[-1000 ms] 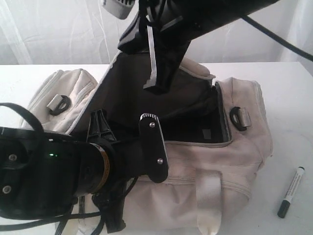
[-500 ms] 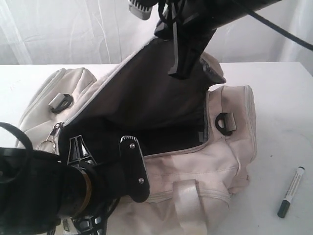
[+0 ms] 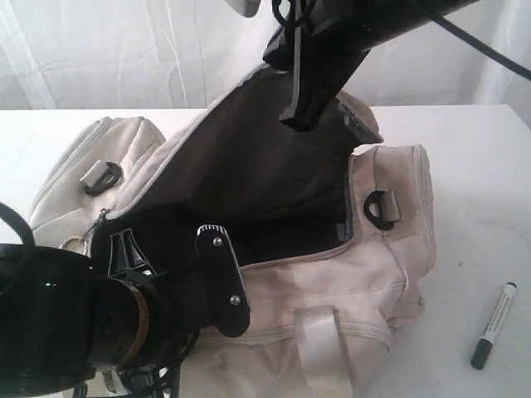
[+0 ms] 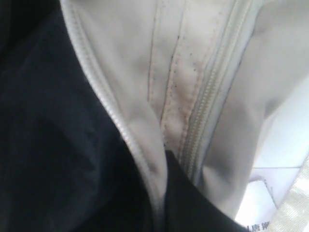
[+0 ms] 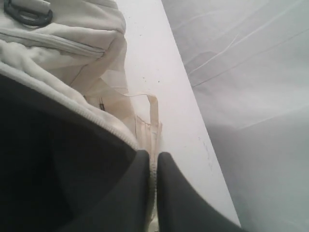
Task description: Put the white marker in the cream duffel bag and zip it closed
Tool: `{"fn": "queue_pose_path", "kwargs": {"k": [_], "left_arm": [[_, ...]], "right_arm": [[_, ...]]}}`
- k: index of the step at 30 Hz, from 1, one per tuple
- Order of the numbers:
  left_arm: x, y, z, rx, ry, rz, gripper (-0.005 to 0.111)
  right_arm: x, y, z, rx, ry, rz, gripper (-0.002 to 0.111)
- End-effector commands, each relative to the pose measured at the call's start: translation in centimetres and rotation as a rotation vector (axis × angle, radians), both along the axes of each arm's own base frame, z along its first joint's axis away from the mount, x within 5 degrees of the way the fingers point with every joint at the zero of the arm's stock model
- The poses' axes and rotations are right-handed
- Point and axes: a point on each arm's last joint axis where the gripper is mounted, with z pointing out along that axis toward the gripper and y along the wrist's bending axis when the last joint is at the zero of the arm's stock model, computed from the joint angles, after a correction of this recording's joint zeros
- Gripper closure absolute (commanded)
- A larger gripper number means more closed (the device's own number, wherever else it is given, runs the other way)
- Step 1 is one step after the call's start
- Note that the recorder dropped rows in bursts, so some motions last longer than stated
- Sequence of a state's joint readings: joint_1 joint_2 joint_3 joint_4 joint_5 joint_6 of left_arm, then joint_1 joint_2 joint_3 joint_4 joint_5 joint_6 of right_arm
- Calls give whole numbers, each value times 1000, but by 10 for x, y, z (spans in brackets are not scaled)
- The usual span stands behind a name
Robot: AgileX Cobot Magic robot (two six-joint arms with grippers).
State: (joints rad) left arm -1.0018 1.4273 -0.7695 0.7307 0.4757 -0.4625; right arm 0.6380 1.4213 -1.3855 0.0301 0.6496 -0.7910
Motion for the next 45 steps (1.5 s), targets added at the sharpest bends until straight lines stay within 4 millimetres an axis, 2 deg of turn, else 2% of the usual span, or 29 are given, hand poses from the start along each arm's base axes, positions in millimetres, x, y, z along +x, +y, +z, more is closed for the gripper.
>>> {"fn": "queue_pose_path", "kwargs": {"k": [1,4,6,8,9,14,21,26,34,41,45], "left_arm": [[-2,6,-2,23,17,34,107],[-2,6,-2,25,17,35,107],[-2,7,-2,30,18,38,107],[-2,8,-2,37,19,42,107],[-2,8,-2,37,19,42,107],[-3,9,-3,49,27,56,107],[-3,9,-3,49,27,56,107],[-3,9,-3,51,26,56,107],[-3,9,-3,45,24,51,107],[-2,6,-2,23,21,40,107],[-2,6,-2,24,20,38,107]], "right_arm": [[-3,-5,-1,-6,53,-13,92],[-4,-5,-2,-7,62,-12,87],[-11,-2,-2,1,108,16,75],[-21,8,1,-1,93,75,56],[-23,10,1,-9,86,91,54],[-49,24,-8,-84,207,191,54],[-54,20,-25,-158,306,174,54],[-65,15,-47,-232,458,192,54],[-74,18,-68,-210,553,244,54],[-67,24,-98,-240,559,244,54],[-56,30,-107,-238,506,231,54]]}}
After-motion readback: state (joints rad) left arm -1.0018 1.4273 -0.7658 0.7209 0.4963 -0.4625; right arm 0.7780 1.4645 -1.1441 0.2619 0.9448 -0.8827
